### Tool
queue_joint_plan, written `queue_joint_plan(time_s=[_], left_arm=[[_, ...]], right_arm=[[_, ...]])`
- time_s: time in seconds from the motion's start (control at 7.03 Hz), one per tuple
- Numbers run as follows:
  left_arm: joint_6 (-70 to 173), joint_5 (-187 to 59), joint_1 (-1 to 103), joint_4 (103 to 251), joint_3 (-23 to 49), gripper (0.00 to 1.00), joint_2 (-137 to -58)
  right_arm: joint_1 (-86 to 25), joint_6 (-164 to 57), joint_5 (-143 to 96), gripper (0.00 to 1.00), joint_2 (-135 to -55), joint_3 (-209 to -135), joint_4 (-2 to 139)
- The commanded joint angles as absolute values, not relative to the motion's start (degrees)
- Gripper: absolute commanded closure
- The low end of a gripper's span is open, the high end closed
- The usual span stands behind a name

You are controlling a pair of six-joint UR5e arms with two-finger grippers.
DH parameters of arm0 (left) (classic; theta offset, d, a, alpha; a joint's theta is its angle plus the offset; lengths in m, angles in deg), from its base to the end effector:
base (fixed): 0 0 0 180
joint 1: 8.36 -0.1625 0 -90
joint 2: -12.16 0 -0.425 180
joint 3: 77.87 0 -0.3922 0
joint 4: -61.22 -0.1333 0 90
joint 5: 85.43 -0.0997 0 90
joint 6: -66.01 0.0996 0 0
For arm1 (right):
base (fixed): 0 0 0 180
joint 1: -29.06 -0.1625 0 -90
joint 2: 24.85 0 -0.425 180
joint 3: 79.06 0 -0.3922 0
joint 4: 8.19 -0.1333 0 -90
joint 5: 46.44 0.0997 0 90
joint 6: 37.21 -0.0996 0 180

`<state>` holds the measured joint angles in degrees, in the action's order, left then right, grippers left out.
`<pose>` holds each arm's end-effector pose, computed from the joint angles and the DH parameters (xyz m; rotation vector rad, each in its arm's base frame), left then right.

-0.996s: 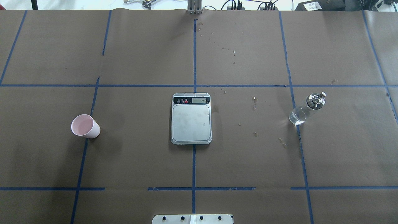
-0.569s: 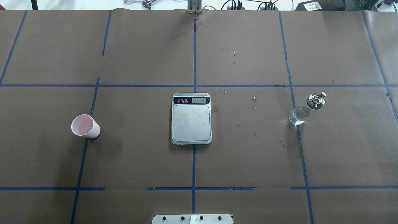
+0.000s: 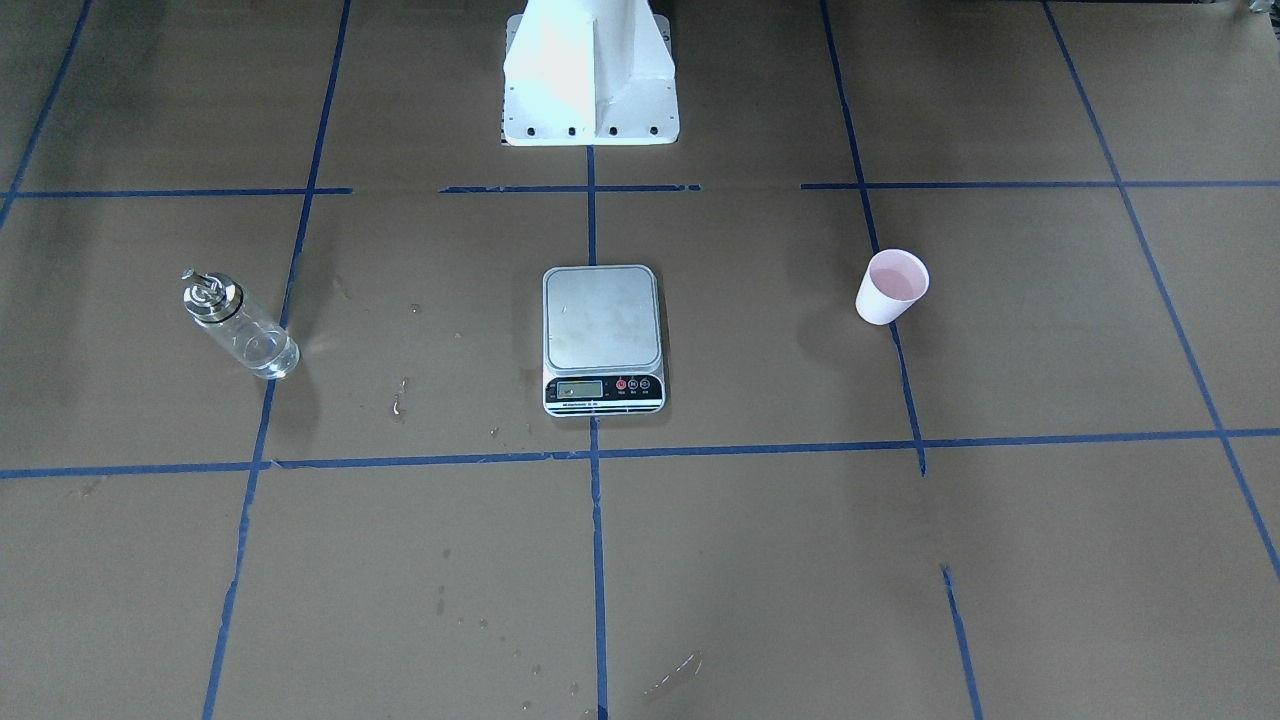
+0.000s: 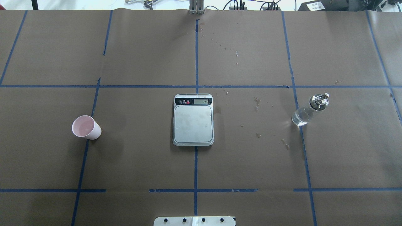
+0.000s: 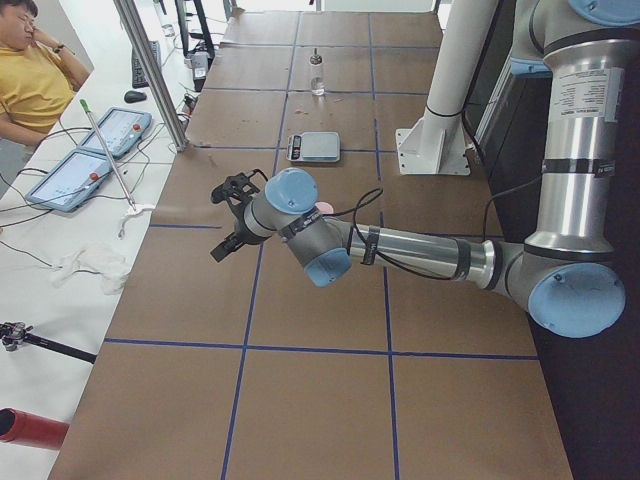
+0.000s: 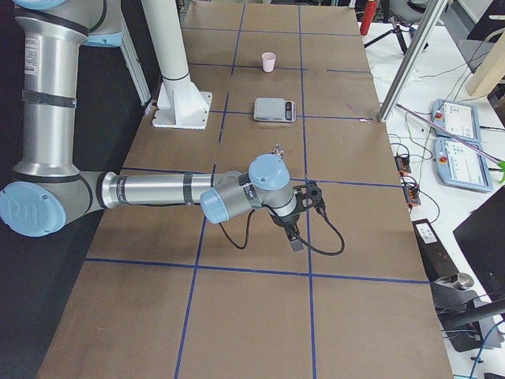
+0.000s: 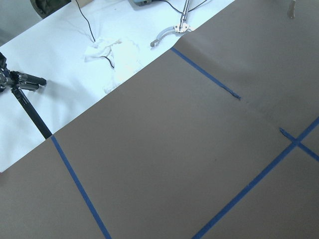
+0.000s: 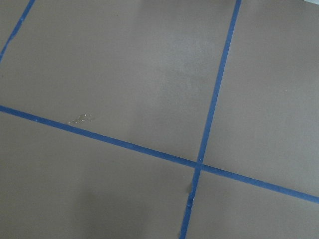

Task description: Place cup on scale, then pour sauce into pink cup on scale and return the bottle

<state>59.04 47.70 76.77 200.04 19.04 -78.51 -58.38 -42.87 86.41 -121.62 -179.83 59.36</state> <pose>-0.0217 -0.5132 0.4929 0.8588 0.7818 0.3375 0.0448 -0.4654 0.5781 0.3858 -0.7634 -0.1218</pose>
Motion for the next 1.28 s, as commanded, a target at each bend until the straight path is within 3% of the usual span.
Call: queue_joint_plan(time_s=[0.0,0.28,0.57,0.85,1.0,1.14], left_arm=[[50.8,47.8,71.6,208.8,18.5,0.0,-79.4],[37.3,47.0,60.7,204.7,19.7,0.0,-81.7],[30.2,39.9,53.7,203.4,28.1,0.0,-75.2],[19.7,23.7,41.6,186.1,37.6,0.0,-73.9],[12.7,18.1,36.8,182.6,37.9,0.05,-74.2],[11.2,17.7,34.9,182.1,37.8,0.2,-74.1]], right_arm=[[-57.5,-45.4,87.3,0.0,-120.7,-180.0,59.1],[-57.6,-45.5,87.4,0.0,-120.8,-180.1,59.0],[-57.5,-45.5,87.4,0.0,-120.8,-180.1,59.1],[-57.5,-45.5,87.4,0.0,-120.8,-180.1,59.1],[-57.5,-45.5,87.4,0.0,-120.8,-180.2,59.0],[-57.5,-45.5,87.4,0.0,-120.8,-180.2,59.1]])
